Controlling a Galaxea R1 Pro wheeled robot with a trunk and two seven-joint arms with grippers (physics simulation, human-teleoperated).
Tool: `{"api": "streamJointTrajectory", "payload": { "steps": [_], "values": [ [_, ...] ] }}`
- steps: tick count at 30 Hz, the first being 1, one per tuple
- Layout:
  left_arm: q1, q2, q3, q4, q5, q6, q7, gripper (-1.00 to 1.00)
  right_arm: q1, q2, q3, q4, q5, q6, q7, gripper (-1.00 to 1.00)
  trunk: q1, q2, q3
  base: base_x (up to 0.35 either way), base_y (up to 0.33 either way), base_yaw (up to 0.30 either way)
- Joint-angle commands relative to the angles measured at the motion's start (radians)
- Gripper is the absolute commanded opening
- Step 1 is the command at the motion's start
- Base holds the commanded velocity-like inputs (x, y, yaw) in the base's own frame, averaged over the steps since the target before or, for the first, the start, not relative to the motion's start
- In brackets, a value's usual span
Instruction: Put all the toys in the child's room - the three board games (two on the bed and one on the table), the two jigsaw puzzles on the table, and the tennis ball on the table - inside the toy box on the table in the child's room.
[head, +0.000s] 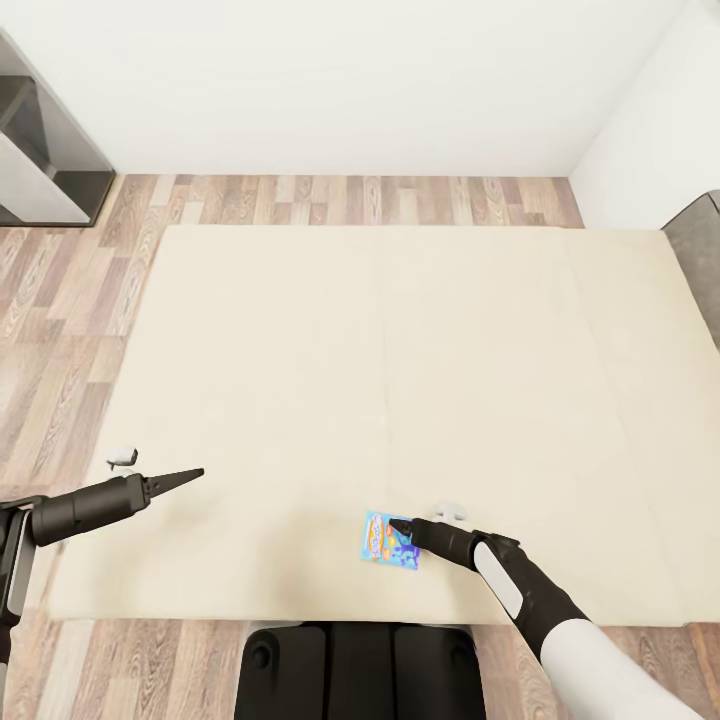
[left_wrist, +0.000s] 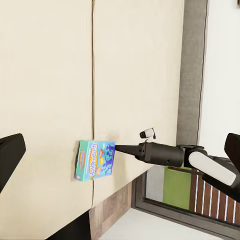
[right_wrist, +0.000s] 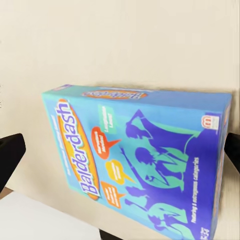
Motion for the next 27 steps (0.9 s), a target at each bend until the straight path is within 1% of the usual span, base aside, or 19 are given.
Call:
{"api": "streamJointTrajectory", "payload": {
  "steps": [1, 5, 27],
  "values": [
    [0.0, 0.0, 0.0, 0.0, -0.002, 0.011, -0.005, 1.0, 0.0, -0.001, 0.003, -0.001, -0.006, 0.004, -0.001, 1.0, 0.001, -0.001, -0.001, 0.0, 0.138, 0.0],
    [0.0, 0.0, 0.001, 0.0, -0.001, 0.011, -0.005, 1.0, 0.0, -0.001, 0.003, -0.001, -0.006, 0.004, 0.0, 1.0, 0.001, -0.001, -0.001, 0.0, 0.071, 0.0],
    [0.0, 0.0, 0.002, 0.0, 0.0, 0.011, -0.005, 1.0, 0.0, -0.001, 0.003, -0.001, -0.006, 0.004, 0.001, 1.0, 0.001, -0.001, -0.001, 0.0, 0.014, 0.0]
  ]
}}
